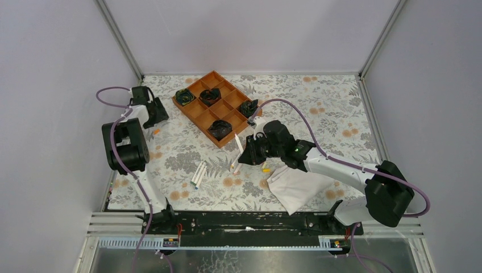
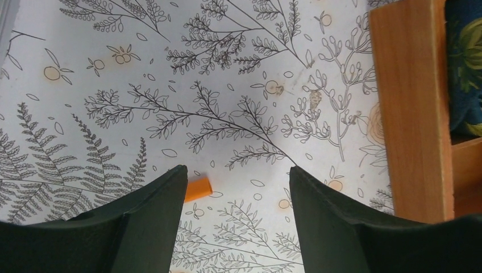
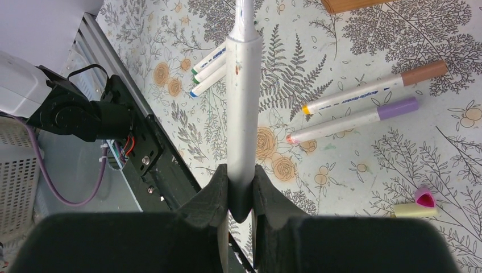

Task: Insert the pens into the pen caps
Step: Pick up the pen cap from the center of the board.

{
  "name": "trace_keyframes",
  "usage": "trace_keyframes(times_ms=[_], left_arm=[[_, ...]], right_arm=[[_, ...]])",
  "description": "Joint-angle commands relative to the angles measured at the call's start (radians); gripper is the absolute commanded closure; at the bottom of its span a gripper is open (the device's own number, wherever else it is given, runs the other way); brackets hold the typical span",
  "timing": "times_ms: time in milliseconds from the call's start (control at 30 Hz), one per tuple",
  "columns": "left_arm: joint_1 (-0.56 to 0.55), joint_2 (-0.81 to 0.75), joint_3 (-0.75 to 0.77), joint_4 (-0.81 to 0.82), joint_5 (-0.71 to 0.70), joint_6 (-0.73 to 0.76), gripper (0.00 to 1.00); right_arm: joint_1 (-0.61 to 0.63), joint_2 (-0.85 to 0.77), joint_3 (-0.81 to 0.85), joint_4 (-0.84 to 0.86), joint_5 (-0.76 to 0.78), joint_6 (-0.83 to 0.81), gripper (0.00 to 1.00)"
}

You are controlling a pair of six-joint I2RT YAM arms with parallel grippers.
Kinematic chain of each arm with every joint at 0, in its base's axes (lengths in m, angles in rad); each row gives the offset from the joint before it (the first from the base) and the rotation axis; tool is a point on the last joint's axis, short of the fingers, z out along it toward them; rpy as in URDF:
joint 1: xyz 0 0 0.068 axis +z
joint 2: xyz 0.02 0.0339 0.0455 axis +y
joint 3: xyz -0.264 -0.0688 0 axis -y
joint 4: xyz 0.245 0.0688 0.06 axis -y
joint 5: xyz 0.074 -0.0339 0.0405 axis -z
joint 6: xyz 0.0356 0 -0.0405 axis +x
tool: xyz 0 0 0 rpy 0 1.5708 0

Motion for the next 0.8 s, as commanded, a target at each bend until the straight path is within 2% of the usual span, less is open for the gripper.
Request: trace_keyframes(times_ms=[0,767], left_arm=[[0.007,0.024,0.036,0.023,0.006,0.048,0.36],[0.009,0.049,0.019,-0.076,-0.053,0.071,0.39]], right_arm=[[-0.007,-0.019,0.006,0.038,-0.022,0.014,1.0],[-0.008,-0.087,-0.034,0.039,-0.019,0.028,1.0]])
